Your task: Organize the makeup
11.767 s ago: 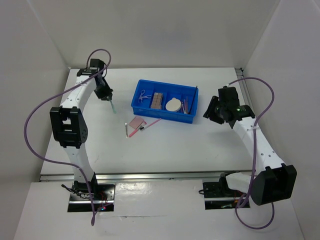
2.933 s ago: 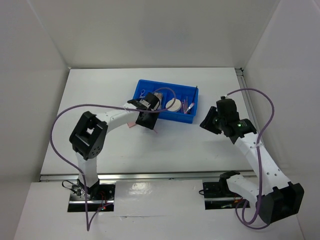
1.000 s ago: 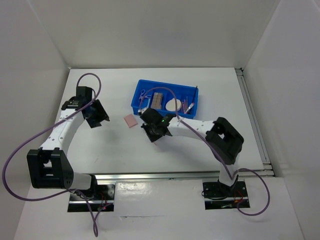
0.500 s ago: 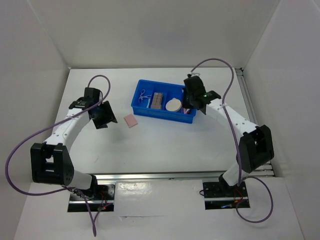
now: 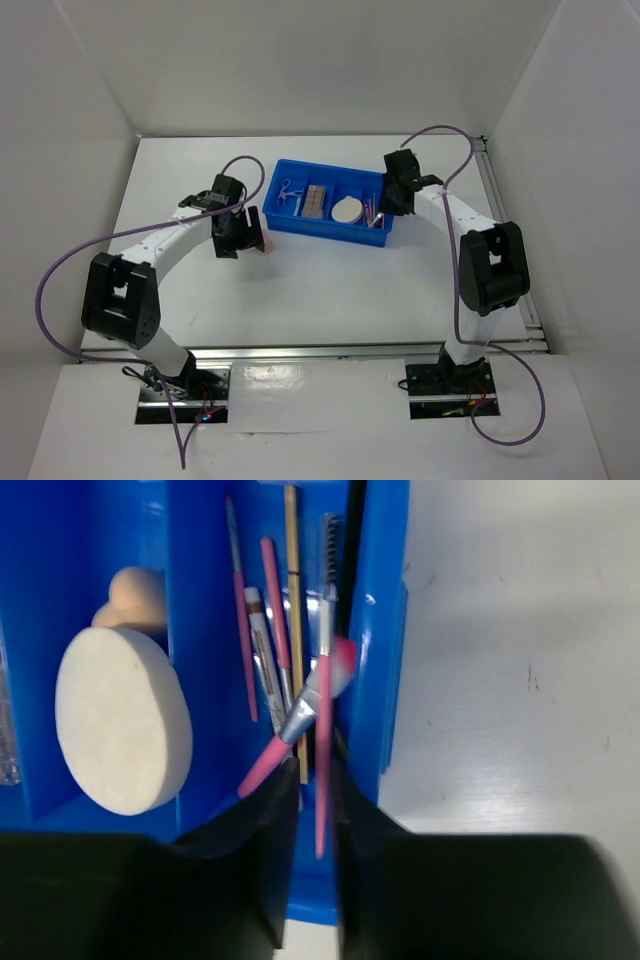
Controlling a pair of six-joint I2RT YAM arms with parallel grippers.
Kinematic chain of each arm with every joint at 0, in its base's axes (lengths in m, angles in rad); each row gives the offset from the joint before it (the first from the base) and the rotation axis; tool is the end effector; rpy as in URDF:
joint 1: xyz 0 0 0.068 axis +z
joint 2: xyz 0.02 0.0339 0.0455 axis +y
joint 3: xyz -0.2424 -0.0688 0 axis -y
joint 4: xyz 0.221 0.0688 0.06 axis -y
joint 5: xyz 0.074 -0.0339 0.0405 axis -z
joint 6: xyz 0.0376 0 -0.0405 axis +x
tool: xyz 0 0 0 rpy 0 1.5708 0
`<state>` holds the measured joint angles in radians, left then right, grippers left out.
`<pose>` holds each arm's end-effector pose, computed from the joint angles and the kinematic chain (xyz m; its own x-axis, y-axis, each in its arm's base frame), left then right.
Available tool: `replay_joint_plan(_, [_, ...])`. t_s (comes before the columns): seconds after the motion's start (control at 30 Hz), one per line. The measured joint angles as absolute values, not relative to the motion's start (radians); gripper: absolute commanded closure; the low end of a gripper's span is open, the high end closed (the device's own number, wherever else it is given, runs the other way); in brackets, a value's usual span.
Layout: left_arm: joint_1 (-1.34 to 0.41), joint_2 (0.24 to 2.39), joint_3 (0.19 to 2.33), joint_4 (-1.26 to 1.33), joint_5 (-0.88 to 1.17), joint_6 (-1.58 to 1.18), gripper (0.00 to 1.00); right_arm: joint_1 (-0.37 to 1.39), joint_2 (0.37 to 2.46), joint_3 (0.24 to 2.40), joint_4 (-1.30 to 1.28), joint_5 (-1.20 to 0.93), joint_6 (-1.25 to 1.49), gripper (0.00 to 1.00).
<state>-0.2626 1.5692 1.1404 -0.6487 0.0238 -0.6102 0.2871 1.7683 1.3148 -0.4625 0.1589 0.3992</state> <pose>0.2879 -0.0783 0.2203 -0.8520 -0.3642 -0.3761 -0.2658 0.9198 -0.2885 0.3471 0.0963 0.2202 -0.7737 0.1717 -0.6099 0.1232 0.9850 0.1211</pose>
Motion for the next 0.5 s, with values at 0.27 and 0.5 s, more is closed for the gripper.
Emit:
replay_joint_plan(0.27, [-0.3, 1.647, 1.152, -0.614, 0.013, -0.622, 0.12, 0.282, 1.766, 1.368, -0.435, 0.135, 0.379, 0.48])
replay_joint_plan(0.5, [-0.337, 1.658, 1.15, -0.522, 0.002, -0.685, 0.09, 0.278, 1.589, 1.32, -0.439, 0.14, 0.381, 0.48])
